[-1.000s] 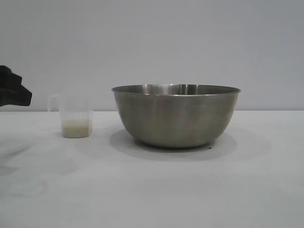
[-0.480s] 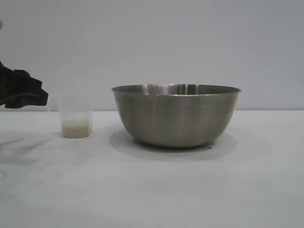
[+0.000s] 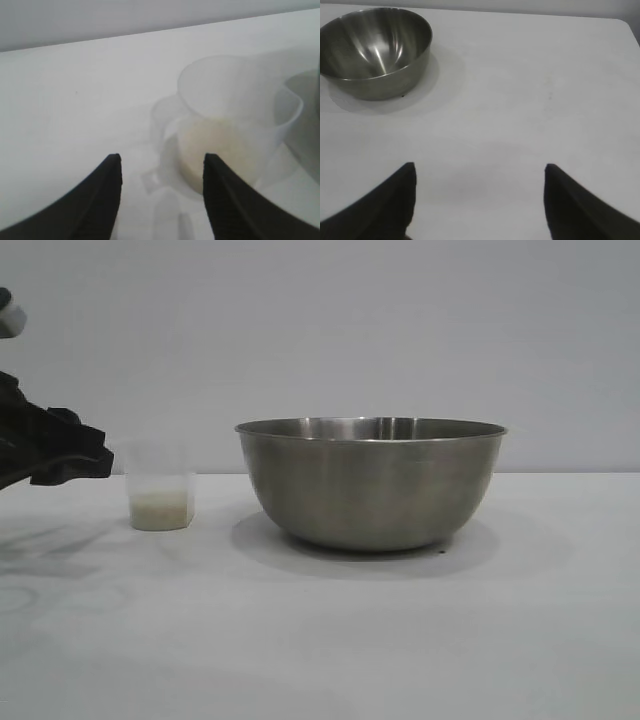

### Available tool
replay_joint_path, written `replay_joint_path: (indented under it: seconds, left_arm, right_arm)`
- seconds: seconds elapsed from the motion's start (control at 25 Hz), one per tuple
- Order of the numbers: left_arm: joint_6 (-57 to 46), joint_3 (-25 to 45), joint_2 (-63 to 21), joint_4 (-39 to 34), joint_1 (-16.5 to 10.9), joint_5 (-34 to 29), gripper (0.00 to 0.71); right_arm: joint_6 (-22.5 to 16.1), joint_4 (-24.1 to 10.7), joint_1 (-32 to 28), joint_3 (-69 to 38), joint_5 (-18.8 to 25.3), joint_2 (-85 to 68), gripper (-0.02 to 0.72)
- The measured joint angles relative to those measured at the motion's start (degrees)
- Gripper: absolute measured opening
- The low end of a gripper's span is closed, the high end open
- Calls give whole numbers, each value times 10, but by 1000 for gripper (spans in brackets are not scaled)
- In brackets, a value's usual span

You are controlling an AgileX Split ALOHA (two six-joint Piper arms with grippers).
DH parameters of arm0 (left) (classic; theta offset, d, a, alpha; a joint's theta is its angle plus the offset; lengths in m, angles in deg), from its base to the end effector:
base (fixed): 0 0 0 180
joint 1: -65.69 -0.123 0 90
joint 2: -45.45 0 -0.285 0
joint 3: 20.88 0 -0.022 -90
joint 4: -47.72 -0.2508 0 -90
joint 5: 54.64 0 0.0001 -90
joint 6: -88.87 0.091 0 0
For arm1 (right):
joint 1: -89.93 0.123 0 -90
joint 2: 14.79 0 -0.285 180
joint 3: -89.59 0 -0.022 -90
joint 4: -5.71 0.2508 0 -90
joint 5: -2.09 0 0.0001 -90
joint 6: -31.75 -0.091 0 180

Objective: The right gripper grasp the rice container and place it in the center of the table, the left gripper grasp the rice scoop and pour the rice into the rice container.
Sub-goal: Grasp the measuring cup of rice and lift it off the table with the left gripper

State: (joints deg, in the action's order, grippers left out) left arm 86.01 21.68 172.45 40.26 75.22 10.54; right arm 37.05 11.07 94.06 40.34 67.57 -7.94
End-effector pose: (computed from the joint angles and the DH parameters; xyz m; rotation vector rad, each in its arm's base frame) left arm 0.3198 -0.0646 0.0851 0.2395 1.8131 -0.2215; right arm -0.0103 0.0070 0.2677 -0.1835 2.1118 0.1012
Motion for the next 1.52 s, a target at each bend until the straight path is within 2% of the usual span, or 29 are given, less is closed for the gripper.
replay_joint_path:
  seconds: [1.04,1.16,1.24,1.36,1.52]
  left_arm:
    - [0,-106,70,-7,0,-1,360]
    - [0,-114,70,-13,0,-1,246]
    - [0,-119,71,-21,0,-1,117]
    - [0,-125,80,-26,0,-1,0]
    - [0,-126,82,-34,0,-2,0]
  right_arm:
    - [0,0,0,0,0,0,481]
    - [0,0,0,0,0,0,481]
    - [0,0,0,0,0,0,481]
    - [0,0,0,0,0,0,481]
    - [0,0,0,0,0,0,481]
